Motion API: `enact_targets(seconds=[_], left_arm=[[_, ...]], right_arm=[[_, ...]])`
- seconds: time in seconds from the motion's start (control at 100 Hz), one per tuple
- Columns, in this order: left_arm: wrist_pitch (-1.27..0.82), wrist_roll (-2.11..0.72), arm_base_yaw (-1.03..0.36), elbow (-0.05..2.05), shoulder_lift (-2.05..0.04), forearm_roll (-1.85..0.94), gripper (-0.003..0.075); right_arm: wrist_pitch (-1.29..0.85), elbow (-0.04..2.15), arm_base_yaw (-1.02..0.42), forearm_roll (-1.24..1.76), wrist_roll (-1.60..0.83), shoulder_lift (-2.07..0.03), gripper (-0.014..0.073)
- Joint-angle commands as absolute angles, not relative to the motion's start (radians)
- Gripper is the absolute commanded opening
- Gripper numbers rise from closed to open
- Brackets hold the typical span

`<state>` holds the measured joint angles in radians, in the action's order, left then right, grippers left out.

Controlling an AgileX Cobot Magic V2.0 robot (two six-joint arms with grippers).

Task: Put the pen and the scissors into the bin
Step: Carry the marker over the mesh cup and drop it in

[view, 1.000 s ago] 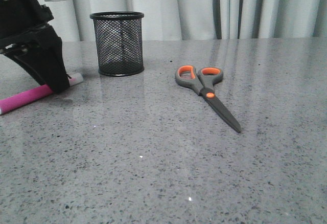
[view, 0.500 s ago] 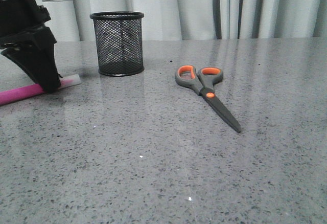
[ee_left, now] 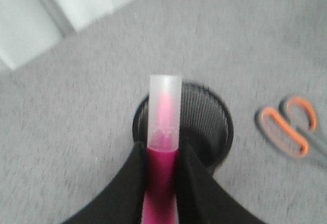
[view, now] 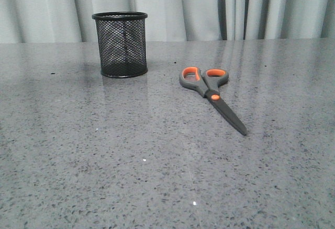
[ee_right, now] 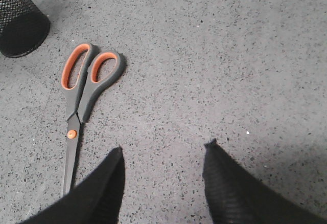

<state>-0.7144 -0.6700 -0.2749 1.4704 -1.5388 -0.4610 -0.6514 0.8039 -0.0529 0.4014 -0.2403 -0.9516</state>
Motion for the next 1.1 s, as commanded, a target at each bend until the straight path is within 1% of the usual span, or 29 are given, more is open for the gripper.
enact_targets(seconds=[0.0,0.08,0.25,0.45,0.69,0.91,0.96,1.01,1.02,1.03,1.08,1.09], left_arm=[[-0.582,-0.742,-0.283,1.503,-1.524,-0.622,-0.0019],[-0.510,-0.847,-0.289,1.503,-1.549,-0.743,-0.0019],[-0.354,-0.965,-0.339,1.503,-1.597,-0.872,-0.0019],[-0.222,-1.052,-0.411,1.503,-1.657,-0.899,-0.0019],[-0.200,-1.053,-0.415,1.503,-1.728,-0.924,-0.0019],[-0.220,-1.053,-0.415,1.503,-1.735,-0.926,-0.0015],[-0.234,-1.053,-0.415,1.503,-1.735,-0.926,0.0000],[-0.248,-1.061,-0.415,1.503,-1.738,-0.924,0.0039],[-0.251,-1.065,-0.415,1.503,-1.738,-0.924,0.0063],[-0.254,-1.066,-0.415,1.503,-1.740,-0.924,0.0063],[-0.262,-1.067,-0.415,1.503,-1.744,-0.924,0.0134],[-0.263,-1.067,-0.415,1.503,-1.744,-0.924,0.0158]], right_arm=[[-0.594,0.843,-0.051,0.410,-0.251,-0.944,0.0319],[-0.594,0.843,-0.051,0.410,-0.251,-0.944,0.0319],[-0.596,0.843,-0.051,0.410,-0.251,-0.944,0.0319],[-0.600,0.843,-0.051,0.410,-0.251,-0.944,0.0319],[-0.600,0.843,-0.051,0.410,-0.251,-0.944,0.0319],[-0.600,0.843,-0.051,0.410,-0.251,-0.944,0.0319],[-0.600,0.843,-0.051,0.410,-0.251,-0.944,0.0319],[-0.600,0.843,-0.051,0.410,-0.251,-0.944,0.0319],[-0.600,0.843,-0.051,0.410,-0.251,-0.944,0.0319],[-0.600,0.843,-0.051,0.410,-0.251,-0.944,0.0319],[-0.600,0.843,-0.051,0.410,-0.251,-0.944,0.0319],[-0.600,0.843,-0.051,0.410,-0.251,-0.944,0.0319]])
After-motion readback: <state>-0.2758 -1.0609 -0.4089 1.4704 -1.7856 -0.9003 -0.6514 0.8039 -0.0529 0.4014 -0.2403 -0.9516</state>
